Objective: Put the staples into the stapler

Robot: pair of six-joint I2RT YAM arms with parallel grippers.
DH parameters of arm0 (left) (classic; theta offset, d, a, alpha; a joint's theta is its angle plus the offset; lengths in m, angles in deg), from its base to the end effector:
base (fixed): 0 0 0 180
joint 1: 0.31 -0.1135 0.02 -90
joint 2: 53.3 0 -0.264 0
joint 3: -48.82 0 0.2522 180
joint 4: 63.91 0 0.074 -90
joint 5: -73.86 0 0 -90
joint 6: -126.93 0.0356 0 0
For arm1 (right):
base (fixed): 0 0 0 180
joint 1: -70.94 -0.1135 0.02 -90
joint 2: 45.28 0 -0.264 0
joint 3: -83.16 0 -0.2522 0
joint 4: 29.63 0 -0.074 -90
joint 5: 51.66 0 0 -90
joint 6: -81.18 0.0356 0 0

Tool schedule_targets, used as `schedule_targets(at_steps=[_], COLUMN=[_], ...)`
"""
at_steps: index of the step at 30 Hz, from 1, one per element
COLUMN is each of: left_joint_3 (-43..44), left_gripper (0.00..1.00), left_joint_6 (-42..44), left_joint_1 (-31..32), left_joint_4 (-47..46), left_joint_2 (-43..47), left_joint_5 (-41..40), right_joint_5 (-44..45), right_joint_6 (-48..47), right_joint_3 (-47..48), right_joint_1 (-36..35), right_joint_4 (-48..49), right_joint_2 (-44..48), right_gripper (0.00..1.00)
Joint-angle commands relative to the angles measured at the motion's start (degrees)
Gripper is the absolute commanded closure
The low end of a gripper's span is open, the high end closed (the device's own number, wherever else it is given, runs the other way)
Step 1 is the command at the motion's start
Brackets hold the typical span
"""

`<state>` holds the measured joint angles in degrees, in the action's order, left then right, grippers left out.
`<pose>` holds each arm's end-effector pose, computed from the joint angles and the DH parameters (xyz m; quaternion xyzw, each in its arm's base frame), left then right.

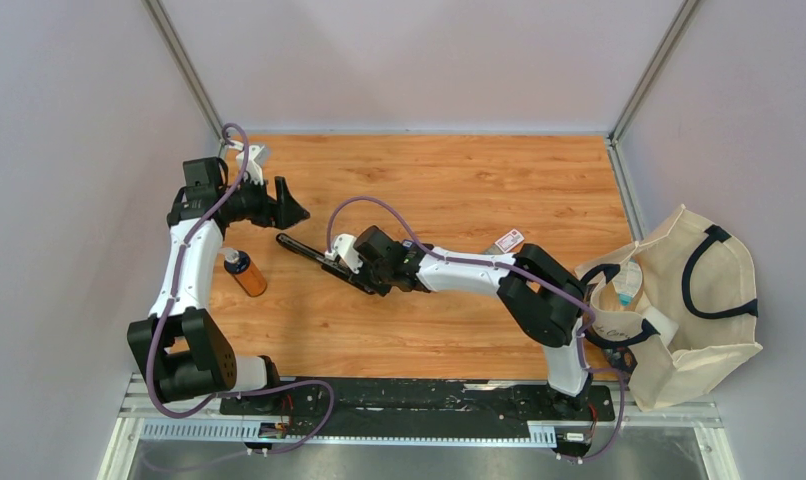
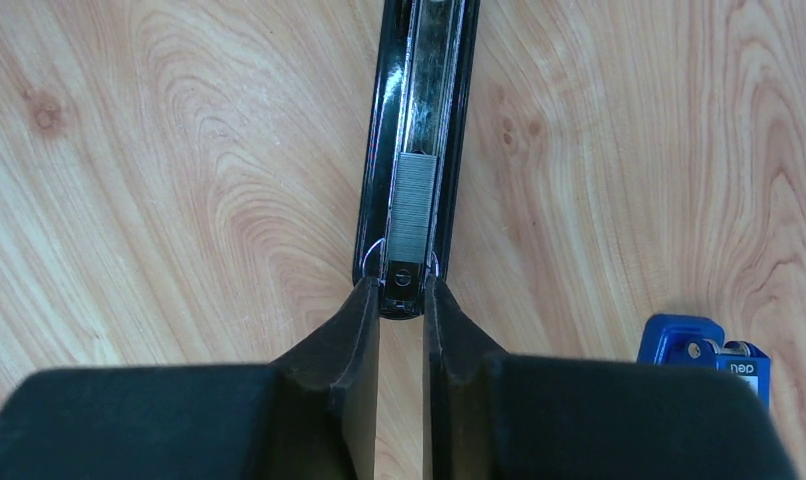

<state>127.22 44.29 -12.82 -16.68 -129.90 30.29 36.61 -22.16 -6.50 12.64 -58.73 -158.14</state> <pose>0.2790 0.0355 0.3080 0.1111 0.8562 -0.2991 0.4062 0.2217 0.3609 0.1743 -0.5567 0.7628 0.1388 0.2982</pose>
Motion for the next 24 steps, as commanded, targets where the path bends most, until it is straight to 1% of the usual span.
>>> schedule_targets(at_steps=[1,8,12,16,22,24], left_joint_3=[-0.2,-0.4,-0.8,-0.9,1.8,2.9], left_gripper=[0.09,0.09,0.09,0.09,0.09,0.09], left_joint_6=[-0.5,-1.6,-3.3,-5.3,-6.3,-6.0], left_joint_1=[-0.6,-0.6,-0.6,-0.5,0.6,1.6], left_joint_4=[-1.4,-2.1,-4.4,-6.8,-7.8,-7.5], left_joint_2=[1.2,-0.7,-2.1,-5.8,-14.2,-16.7], left_joint_5=[1.3,2.9,2.9,3.0,4.3,3.0], right_joint_5=[1.3,0.4,0.2,-2.3,-4.6,-4.8], right_joint_6=[-1.0,-2.3,-5.7,-6.4,-7.0,-7.2], right_joint_3=[0.9,-3.7,-7.7,-11.8,-13.6,-13.7], right_joint_1=[-0.1,4.8,6.2,6.2,6.3,6.2], right_joint_4=[0.8,-2.7,-4.4,-5.7,-7.9,-8.2], right_joint_2=[-0.7,4.2,7.9,9.3,9.0,8.7], right_gripper=[0.92,0.92,0.92,0.92,0.92,0.93])
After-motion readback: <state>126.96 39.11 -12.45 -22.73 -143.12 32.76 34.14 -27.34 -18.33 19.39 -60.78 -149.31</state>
